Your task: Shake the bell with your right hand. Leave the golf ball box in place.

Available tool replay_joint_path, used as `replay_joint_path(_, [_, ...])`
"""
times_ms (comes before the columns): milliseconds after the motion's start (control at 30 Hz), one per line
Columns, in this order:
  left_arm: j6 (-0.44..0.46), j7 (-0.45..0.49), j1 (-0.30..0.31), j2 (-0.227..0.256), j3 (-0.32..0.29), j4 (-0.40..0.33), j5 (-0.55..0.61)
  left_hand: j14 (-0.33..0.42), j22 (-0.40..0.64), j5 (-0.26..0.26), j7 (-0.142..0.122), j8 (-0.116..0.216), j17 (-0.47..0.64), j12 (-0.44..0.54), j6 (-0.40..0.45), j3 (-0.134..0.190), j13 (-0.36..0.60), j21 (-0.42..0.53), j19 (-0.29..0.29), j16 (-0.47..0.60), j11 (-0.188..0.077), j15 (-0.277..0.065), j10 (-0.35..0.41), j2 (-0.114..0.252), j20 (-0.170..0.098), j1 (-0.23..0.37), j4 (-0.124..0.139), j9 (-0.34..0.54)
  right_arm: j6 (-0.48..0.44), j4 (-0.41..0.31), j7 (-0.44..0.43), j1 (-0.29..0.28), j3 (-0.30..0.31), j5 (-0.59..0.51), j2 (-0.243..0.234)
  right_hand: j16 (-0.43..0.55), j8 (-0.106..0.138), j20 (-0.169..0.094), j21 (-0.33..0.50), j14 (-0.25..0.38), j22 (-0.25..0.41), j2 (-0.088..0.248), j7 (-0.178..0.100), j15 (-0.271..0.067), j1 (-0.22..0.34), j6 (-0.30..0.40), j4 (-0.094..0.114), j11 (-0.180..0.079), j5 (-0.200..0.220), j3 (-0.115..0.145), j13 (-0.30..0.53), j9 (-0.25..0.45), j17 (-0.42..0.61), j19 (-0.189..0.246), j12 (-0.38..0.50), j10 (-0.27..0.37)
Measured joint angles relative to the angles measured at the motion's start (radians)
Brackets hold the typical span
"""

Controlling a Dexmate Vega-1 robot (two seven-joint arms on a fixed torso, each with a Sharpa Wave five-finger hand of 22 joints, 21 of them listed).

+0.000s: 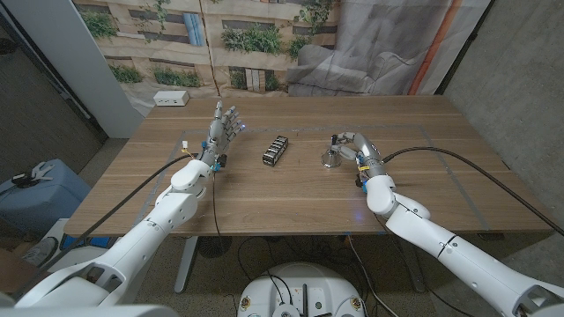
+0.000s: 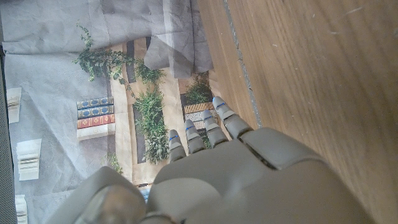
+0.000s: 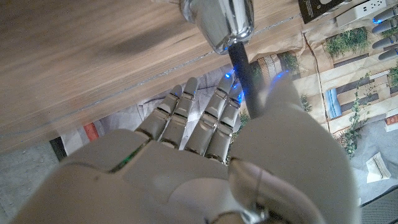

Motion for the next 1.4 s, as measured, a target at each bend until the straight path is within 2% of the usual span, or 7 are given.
replay_joint_path(367, [0.000, 0.000, 0.000, 0.000, 0.000, 0.000, 0.000, 0.000, 0.000, 0.000, 0.000, 0.000, 0.000, 0.000, 0.000, 0.000, 0.000, 0.000, 0.000, 0.000, 0.000, 0.000, 0.000, 0.000, 0.000, 0.000, 0.000, 0.000, 0.059, 0.012, 0.046, 0.006, 0.002, 0.031, -0.021, -0.050, -0.054, 0.009, -0.003, -0.093, 0.000, -0.021, 0.009, 0.003, -0.070, -0.103, 0.009, 0.002, 0.009, -0.026, -0.023, -0.005, -0.006, -0.051, -0.007, -0.148])
replay_joint_path(400, [0.000, 0.000, 0.000, 0.000, 0.000, 0.000, 0.000, 0.000, 0.000, 0.000, 0.000, 0.000, 0.000, 0.000, 0.000, 0.000, 0.000, 0.000, 0.000, 0.000, 0.000, 0.000, 0.000, 0.000, 0.000, 0.000, 0.000, 0.000, 0.064, 0.016, 0.049, 0.007, 0.004, 0.033, -0.024, -0.054, -0.060, 0.012, -0.003, -0.103, 0.000, -0.014, 0.012, 0.004, -0.080, -0.114, 0.012, 0.002, 0.009, -0.029, -0.025, -0.005, -0.006, -0.056, -0.007, -0.161])
replay_joint_path(667, [0.000, 0.000, -0.001, 0.000, 0.000, 0.001, 0.000, 0.000, 0.000, 0.000, 0.000, 0.000, 0.000, 0.000, 0.000, 0.000, 0.000, 0.000, 0.000, 0.000, 0.000, 0.000, 0.000, 0.000, 0.000, 0.000, 0.000, 0.000, 0.111, 0.032, 0.082, 0.007, 0.012, 0.061, -0.036, -0.085, -0.109, 0.009, -0.003, -0.167, 0.000, -0.030, 0.031, 0.003, -0.138, -0.201, 0.022, 0.005, 0.017, -0.047, -0.042, -0.010, -0.012, -0.087, -0.011, -0.270])
replay_joint_path(767, [0.000, 0.000, -0.001, 0.000, 0.000, 0.001, 0.000, 0.000, 0.000, 0.000, 0.000, 0.000, 0.000, 0.000, 0.000, 0.000, 0.000, 0.000, 0.000, 0.000, 0.000, 0.000, 0.000, 0.000, 0.000, 0.000, 0.000, 0.000, 0.123, 0.034, 0.092, 0.007, 0.015, 0.070, -0.038, -0.092, -0.116, 0.007, -0.003, -0.182, 0.000, -0.035, 0.036, 0.007, -0.153, -0.217, 0.023, 0.006, 0.017, -0.048, -0.046, -0.010, -0.015, -0.099, -0.011, -0.295])
replay_joint_path(967, [0.000, 0.000, -0.001, -0.001, 0.000, 0.001, 0.000, 0.000, 0.000, 0.000, 0.000, 0.000, 0.000, 0.000, 0.000, 0.000, 0.000, 0.000, 0.000, 0.000, 0.000, 0.000, 0.000, 0.000, 0.000, 0.000, 0.000, 0.000, 0.149, 0.040, 0.115, 0.007, 0.022, 0.091, -0.045, -0.125, -0.154, 0.014, -0.003, -0.236, 0.000, -0.040, 0.060, 0.004, -0.203, -0.295, 0.034, 0.029, 0.023, -0.065, -0.055, -0.014, -0.028, -0.132, -0.011, -0.379])
replay_joint_path(1233, [0.000, 0.000, -0.001, -0.001, 0.000, 0.001, 0.000, 0.000, 0.000, 0.000, 0.000, 0.000, 0.000, 0.000, 0.000, 0.000, 0.000, 0.000, 0.000, 0.000, 0.000, 0.000, 0.000, 0.000, 0.000, 0.000, 0.000, 0.000, 0.218, 0.060, 0.131, -0.002, 0.038, 0.121, -0.050, -0.140, -0.164, 0.014, -0.003, -0.259, 0.000, -0.039, 0.079, 0.009, -0.237, -0.331, 0.044, 0.056, 0.023, -0.075, -0.055, -0.014, -0.033, -0.150, -0.011, -0.423])
replay_joint_path(1400, [0.000, 0.000, -0.001, 0.000, 0.000, 0.001, 0.000, 0.000, 0.000, 0.000, 0.000, 0.000, 0.000, 0.000, 0.000, 0.000, 0.000, 0.000, 0.000, 0.000, 0.000, 0.000, 0.000, 0.000, 0.000, 0.000, 0.000, 0.000, 0.265, 0.067, 0.136, -0.008, 0.048, 0.145, -0.050, -0.152, -0.165, 0.013, -0.003, -0.287, 0.000, -0.027, 0.091, 0.008, -0.296, -0.362, 0.065, 0.086, 0.023, -0.091, -0.060, -0.014, -0.038, -0.166, -0.011, -0.454])
